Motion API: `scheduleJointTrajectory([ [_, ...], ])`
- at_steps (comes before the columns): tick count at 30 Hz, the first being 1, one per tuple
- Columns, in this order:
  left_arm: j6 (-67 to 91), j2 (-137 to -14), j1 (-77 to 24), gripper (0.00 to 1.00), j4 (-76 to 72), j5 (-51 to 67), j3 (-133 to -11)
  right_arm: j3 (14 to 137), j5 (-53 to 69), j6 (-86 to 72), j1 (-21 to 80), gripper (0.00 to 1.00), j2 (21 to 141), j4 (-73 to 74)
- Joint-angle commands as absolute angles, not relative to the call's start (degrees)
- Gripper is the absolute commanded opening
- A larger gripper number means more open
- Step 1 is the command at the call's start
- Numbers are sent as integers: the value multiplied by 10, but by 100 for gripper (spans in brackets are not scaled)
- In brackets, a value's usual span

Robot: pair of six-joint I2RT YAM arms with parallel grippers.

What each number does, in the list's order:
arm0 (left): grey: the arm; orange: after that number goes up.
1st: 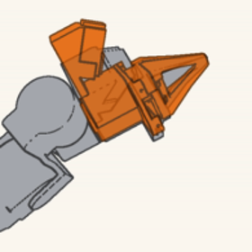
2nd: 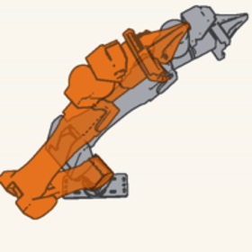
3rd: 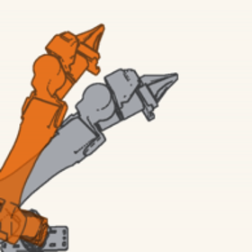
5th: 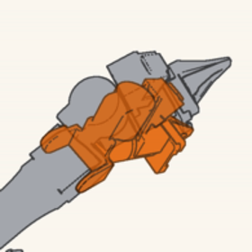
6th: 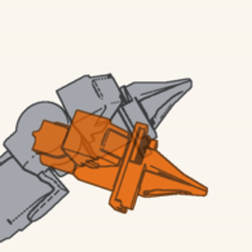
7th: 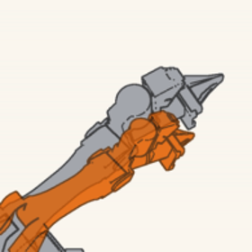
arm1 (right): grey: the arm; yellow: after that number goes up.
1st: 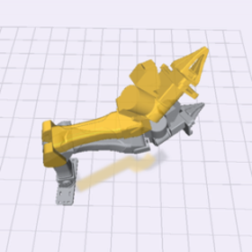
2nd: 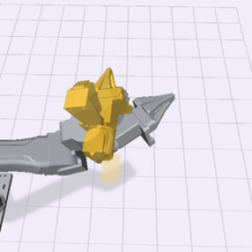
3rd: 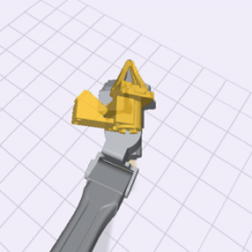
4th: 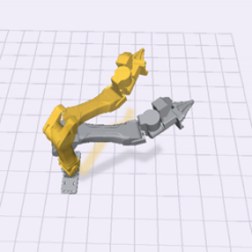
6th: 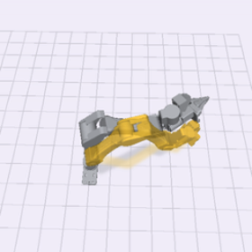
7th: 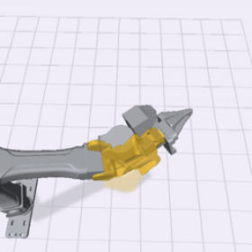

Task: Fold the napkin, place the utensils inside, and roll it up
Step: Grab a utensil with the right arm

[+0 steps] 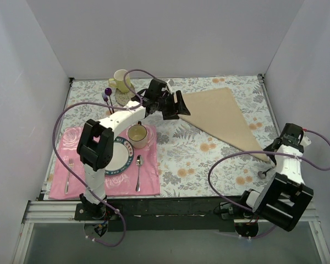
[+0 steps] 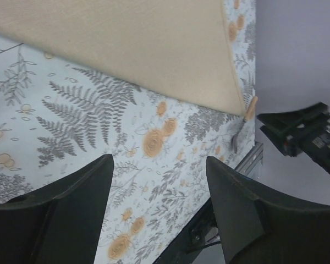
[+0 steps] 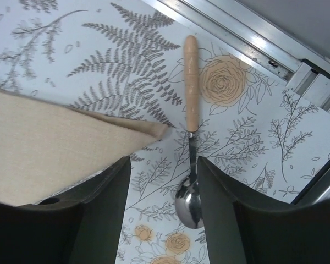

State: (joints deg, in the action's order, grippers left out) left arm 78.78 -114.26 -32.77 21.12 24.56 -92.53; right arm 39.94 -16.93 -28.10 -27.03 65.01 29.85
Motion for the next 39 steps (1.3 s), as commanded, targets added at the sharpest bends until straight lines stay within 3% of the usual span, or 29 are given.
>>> scheduleJointTrajectory([
  [1, 790, -1064, -345, 69, 198, 240, -911, 410, -158, -230, -319, 59, 707, 276],
  [9, 787, -1031, -349, 70, 202, 236, -889, 384, -127, -217, -336, 55, 751, 232],
  [15, 785, -1035, -349, 70, 202, 240, -889, 353, -152, -215, -342, 45, 756, 214],
  [22, 784, -1045, -349, 70, 202, 244, -896, 351, -147, -216, -354, 43, 762, 211],
  [33, 780, -1041, -349, 71, 202, 245, -884, 350, -141, -215, -364, 18, 756, 214],
  [37, 782, -1044, -350, 71, 199, 257, -884, 348, -149, -207, -364, 3, 694, 220],
  [39, 786, -1045, -349, 71, 194, 265, -884, 345, -136, -204, -363, 1, 667, 212],
])
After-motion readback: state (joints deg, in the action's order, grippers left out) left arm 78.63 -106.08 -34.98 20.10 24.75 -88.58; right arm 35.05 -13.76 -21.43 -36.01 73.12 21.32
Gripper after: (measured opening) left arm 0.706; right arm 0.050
